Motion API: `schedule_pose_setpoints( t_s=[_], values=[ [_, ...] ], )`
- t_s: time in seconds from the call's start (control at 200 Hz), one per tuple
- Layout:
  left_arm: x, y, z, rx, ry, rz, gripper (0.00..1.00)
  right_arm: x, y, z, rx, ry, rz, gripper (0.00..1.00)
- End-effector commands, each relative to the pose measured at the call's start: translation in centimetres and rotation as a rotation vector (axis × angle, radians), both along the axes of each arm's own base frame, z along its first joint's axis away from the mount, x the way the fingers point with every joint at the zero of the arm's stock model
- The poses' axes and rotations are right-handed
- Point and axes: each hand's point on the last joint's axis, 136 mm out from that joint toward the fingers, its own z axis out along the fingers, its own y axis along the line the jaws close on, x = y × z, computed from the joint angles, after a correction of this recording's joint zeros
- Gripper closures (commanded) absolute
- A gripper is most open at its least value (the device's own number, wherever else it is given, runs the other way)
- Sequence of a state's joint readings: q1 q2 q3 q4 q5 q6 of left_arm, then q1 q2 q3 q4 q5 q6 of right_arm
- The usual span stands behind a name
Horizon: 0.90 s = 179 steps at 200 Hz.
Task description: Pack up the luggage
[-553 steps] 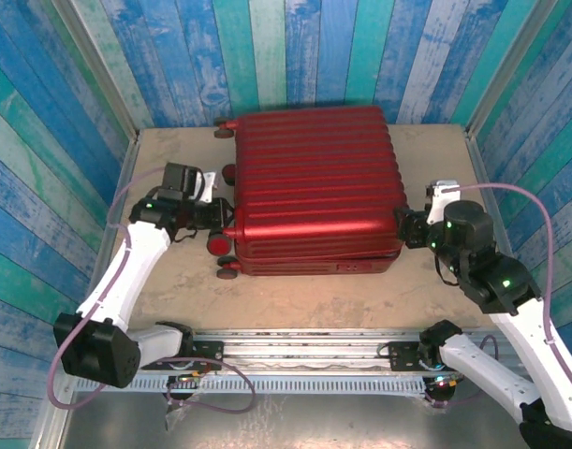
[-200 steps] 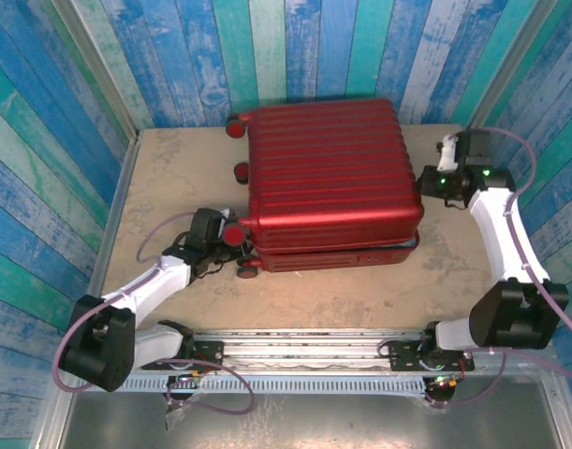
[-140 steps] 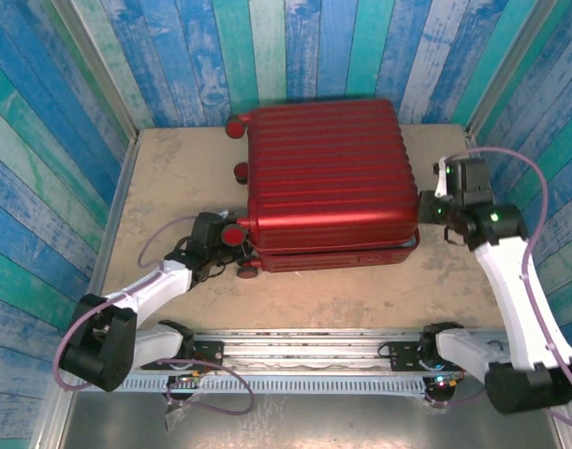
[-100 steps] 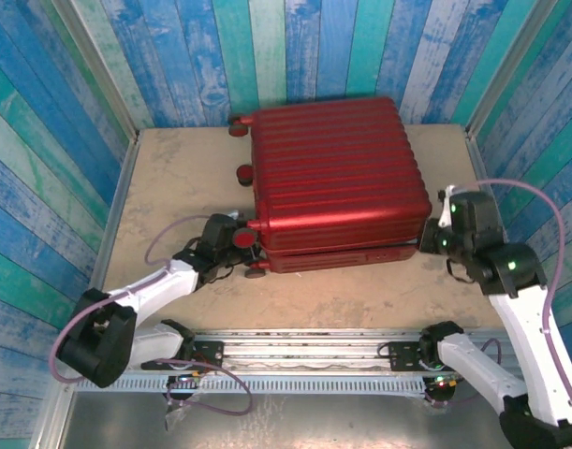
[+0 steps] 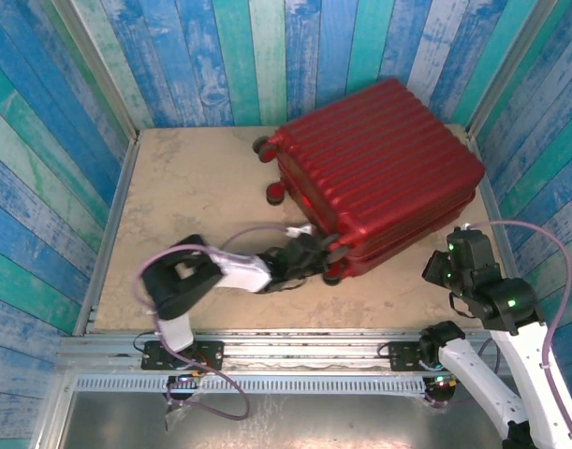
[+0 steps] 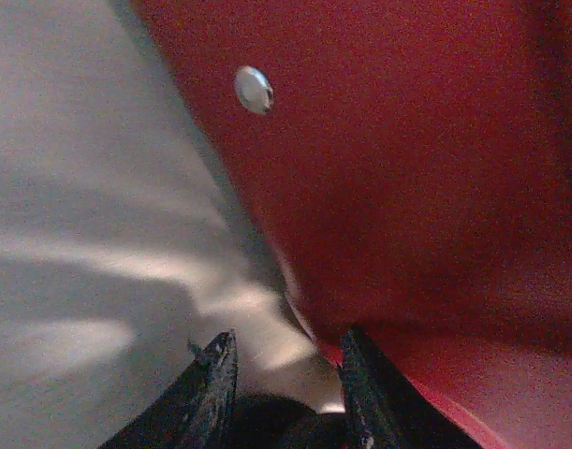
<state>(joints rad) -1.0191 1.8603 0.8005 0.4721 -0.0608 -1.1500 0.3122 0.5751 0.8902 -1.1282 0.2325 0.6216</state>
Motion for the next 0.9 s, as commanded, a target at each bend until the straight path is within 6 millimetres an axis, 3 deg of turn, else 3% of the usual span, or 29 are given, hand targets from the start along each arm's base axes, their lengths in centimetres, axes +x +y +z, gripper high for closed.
schedule_pose_setpoints(
  t_s=[0.0, 0.04, 0.09, 0.175, 0.25, 0.366, 0.411, 0.506, 0.701, 0.801, 0.891],
  values=[
    [0.9, -9.2, 3.0, -0.329, -0.011, 0.027, 0.60, 0.1, -1.1, 1.5, -0.044, -0.045, -0.035, 0.97],
    [1.5, -11.4, 3.4, -0.387, -0.009, 0.016, 0.50, 0.2, -1.0, 2.2, -0.045, -0.058, -0.023, 0.93],
    [2.2, -12.6, 3.8, -0.420, -0.019, 0.017, 0.42, 0.1, -1.0, 3.3, -0.050, -0.076, -0.009, 0.84],
    [3.2, -11.3, 4.2, -0.336, -0.103, 0.015, 0.35, -0.1, -1.1, 4.9, -0.074, -0.083, 0.017, 0.72],
    [4.0, -7.1, 3.6, -0.146, -0.185, 0.054, 0.29, 0.0, -0.8, 5.5, -0.091, -0.059, 0.051, 0.61],
    [4.5, 3.1, 2.1, 0.137, -0.278, 0.146, 0.25, 1.1, 0.3, 4.8, -0.077, -0.014, 0.086, 0.37],
    [4.3, 6.4, 2.7, 0.197, -0.322, 0.146, 0.24, 1.7, 0.6, 4.2, -0.072, 0.005, 0.085, 0.31],
    [4.4, 10.9, 5.8, 0.343, -0.428, 0.087, 0.21, 2.9, 0.9, 3.1, -0.076, 0.050, 0.067, 0.25],
    [4.7, 13.9, 17.4, 0.694, -0.683, -0.092, 0.04, 5.5, 1.6, 2.7, -0.082, 0.117, 0.036, 0.23],
    [8.3, 17.2, 20.4, 0.749, -0.612, -0.064, 0.02, 6.8, 1.4, 2.0, -0.122, 0.159, 0.004, 0.23],
    [12.1, 19.1, 20.8, 0.649, -0.512, -0.054, 0.02, 7.9, 1.4, 0.8, -0.154, 0.201, -0.014, 0.26]
  ],
)
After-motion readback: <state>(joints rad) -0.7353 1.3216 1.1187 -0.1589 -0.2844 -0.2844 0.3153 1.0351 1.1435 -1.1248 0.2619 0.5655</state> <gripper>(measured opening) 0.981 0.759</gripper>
